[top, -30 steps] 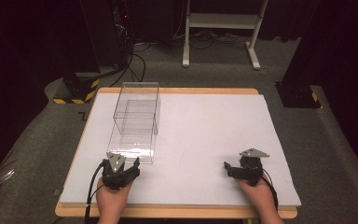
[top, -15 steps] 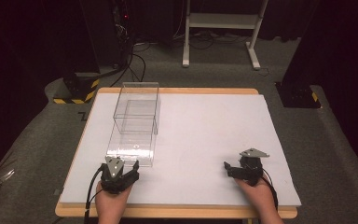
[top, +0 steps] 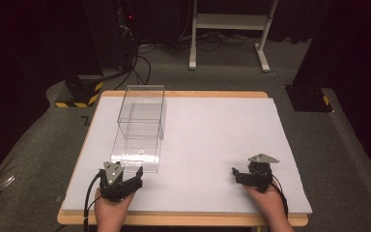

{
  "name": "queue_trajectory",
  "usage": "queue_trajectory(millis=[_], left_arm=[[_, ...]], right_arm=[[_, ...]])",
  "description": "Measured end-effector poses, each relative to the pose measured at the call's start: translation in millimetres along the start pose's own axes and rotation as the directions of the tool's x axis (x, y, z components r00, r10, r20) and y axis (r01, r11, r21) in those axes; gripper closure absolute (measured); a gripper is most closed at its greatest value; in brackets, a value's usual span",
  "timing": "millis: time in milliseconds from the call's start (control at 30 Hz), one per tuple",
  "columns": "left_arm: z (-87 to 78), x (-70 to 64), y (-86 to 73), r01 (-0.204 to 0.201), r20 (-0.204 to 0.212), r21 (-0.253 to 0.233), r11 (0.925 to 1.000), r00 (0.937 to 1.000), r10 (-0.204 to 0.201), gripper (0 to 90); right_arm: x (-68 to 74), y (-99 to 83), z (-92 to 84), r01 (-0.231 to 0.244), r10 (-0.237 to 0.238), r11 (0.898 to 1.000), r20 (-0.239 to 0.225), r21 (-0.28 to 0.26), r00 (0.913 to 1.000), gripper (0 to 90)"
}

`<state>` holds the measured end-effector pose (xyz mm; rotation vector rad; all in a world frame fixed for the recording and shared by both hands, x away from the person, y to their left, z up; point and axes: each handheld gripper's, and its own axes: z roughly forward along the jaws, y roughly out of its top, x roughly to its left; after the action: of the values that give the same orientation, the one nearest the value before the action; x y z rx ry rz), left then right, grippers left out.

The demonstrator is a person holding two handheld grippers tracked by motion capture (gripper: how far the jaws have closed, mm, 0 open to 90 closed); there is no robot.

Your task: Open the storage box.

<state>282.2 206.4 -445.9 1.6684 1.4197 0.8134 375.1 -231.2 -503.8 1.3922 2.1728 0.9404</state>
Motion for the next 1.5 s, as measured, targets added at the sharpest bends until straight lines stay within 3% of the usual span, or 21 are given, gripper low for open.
queue_trajectory(millis=[233, 533, 700, 767, 1200, 1500], left_arm=[[-7.0, 2.7, 7.6, 0.008, 0.021, -0.031, 0.9995, 0.9998, -0.007, 24.6], [-6.4, 11.1, 23.1, -0.011, 0.057, -0.066, 0.9978, 0.9983, 0.015, 36.2], [-6.5, 21.6, 34.3, -0.03, 0.063, -0.074, 0.9968, 0.9974, 0.034, 44.5], [-3.0, 28.7, 37.1, -0.011, 0.073, -0.094, 0.9955, 0.9972, 0.018, 46.4], [10.0, 82.9, 45.0, -0.002, -0.013, -0.056, 0.9984, 0.9999, 0.002, 48.2], [14.3, 119.7, 34.8, 0.016, -0.073, -0.037, 0.9992, 0.9972, -0.019, 52.7]], right_arm=[[0.0, 0.0, 0.0, -0.001, 0.001, 1.0, 0.0, 0.0, 1.0, 15.9], [-0.3, 0.0, 0.0, -0.001, 0.001, 1.0, -0.002, -0.001, 1.0, 15.9], [-0.3, 0.0, 0.0, 0.0, 0.0, 1.0, -0.002, -0.002, 1.0, 15.9], [-0.3, 0.0, 0.0, 0.0, 0.0, 1.0, -0.002, -0.002, 1.0, 15.9], [-0.3, 0.0, 0.0, 0.001, -0.001, 1.0, -0.001, -0.001, 1.0, 15.9], [0.0, 0.0, 0.0, 0.0, 0.0, 1.0, 0.0, 0.0, 1.0, 15.9]])
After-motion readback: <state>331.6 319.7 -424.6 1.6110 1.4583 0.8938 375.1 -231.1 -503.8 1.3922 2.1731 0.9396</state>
